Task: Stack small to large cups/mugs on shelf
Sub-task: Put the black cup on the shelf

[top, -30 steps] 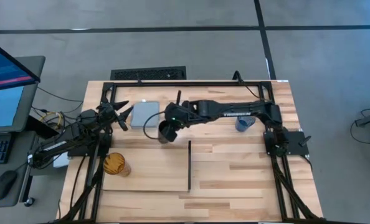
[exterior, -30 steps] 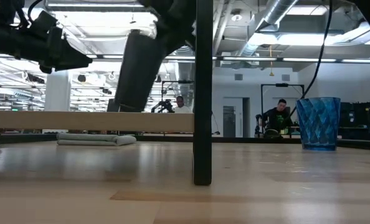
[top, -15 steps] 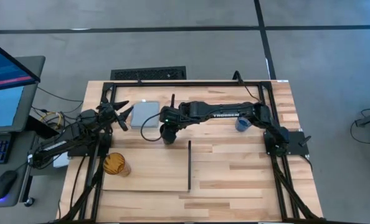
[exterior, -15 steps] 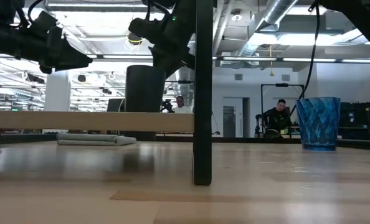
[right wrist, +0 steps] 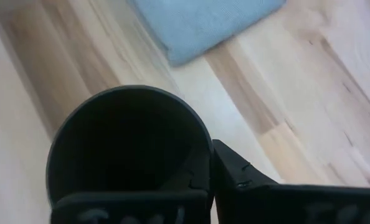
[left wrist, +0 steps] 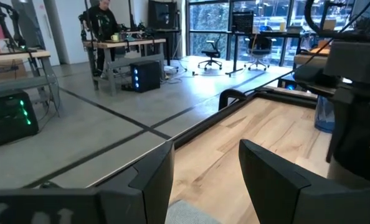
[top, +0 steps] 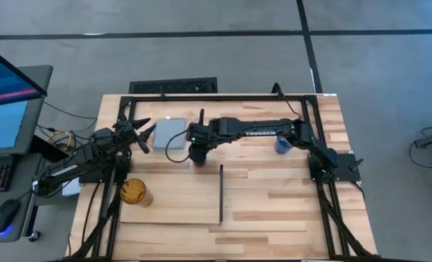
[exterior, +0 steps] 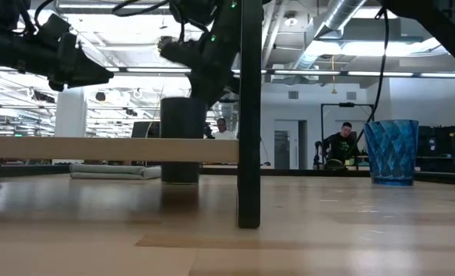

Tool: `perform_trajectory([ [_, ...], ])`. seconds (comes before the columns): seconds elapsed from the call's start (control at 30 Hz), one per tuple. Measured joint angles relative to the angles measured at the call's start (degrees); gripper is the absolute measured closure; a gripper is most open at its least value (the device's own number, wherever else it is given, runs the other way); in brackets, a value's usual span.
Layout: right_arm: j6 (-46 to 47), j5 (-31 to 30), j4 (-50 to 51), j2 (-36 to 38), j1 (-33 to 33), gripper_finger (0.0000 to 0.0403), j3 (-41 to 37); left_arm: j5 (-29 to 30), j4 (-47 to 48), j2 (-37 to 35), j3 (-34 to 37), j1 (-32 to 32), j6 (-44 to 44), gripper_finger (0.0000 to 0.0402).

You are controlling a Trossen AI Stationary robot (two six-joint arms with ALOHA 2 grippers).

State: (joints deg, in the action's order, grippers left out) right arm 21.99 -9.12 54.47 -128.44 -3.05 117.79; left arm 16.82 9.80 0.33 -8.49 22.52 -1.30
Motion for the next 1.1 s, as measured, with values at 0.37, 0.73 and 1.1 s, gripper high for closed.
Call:
perform_trajectory([
  [0.37,0.0,0.3,-0.9,-0.3,-0.1,0.0381,0.4,0.0,0.3,0.0,0.0,0.0,0.0,0.0228],
  [0.73,0.0,1.1,-0.9,-0.3,0.0,0.0348,1.0,0.0,0.2,0.0,0.0,0.0,0.3,0.0228],
  [1.1,-1.1,5.0,-0.9,-0.3,0.0,0.0303,1.0,0.0,0.2,0.0,0.0,0.0,0.6,0.0228],
])
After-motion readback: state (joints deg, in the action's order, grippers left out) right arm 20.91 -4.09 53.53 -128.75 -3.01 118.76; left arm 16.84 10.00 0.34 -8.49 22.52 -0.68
